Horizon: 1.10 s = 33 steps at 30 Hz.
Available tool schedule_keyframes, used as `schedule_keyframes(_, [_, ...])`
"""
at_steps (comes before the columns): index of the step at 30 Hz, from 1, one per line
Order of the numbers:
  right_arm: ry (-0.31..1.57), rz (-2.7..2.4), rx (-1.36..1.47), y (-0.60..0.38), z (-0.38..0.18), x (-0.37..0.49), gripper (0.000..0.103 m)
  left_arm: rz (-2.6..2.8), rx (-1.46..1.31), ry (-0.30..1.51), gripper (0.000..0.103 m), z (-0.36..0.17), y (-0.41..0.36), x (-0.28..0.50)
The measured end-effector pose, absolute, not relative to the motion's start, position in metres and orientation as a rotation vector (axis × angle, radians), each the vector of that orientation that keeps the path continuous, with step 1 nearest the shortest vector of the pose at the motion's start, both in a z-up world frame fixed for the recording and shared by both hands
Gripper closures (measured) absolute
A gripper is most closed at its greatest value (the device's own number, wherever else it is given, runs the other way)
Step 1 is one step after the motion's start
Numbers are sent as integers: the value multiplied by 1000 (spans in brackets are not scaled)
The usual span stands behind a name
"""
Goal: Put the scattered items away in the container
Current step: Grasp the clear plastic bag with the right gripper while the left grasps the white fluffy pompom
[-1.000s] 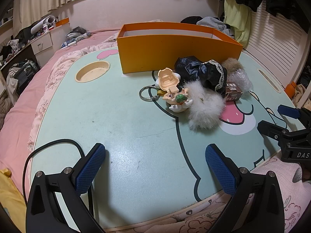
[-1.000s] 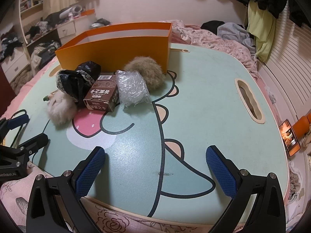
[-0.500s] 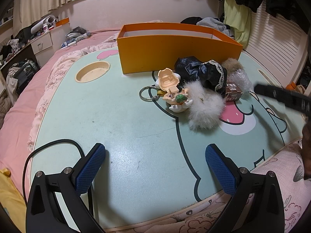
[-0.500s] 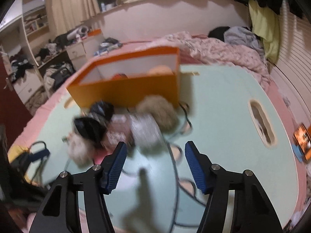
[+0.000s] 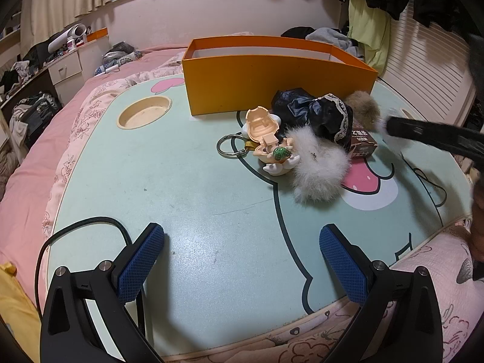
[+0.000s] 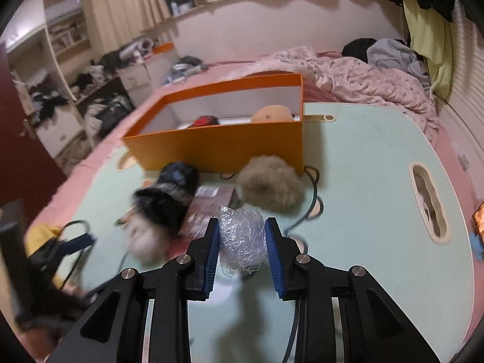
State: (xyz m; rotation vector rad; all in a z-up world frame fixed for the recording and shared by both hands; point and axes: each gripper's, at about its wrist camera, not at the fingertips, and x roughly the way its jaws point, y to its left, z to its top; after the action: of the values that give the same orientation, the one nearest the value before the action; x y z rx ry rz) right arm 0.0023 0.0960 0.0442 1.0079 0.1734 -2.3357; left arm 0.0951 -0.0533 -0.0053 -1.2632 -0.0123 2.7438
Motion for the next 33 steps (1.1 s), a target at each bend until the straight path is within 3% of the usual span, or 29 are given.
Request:
schedule_keyframes(5, [321, -2388, 1019, 103, 25, 24, 74, 2744, -1264, -12, 1, -5, -53, 95])
schedule_keyframes(17, [442, -2409, 963, 98, 11, 28, 73, 2744, -1265, -9, 1, -3, -52, 96])
schedule_keyframes(24, [442, -2408, 961, 97, 11, 26, 73, 2744, -1259, -26, 1, -1, -53, 96])
schedule_keyframes(31, [436, -2406, 960, 97, 12, 27, 73, 2727, -1085, -95, 1, 28, -56, 99])
schedule_keyframes(33, [435, -2406, 959, 97, 12, 28, 73, 2706, -1048, -101, 10, 35, -52, 96])
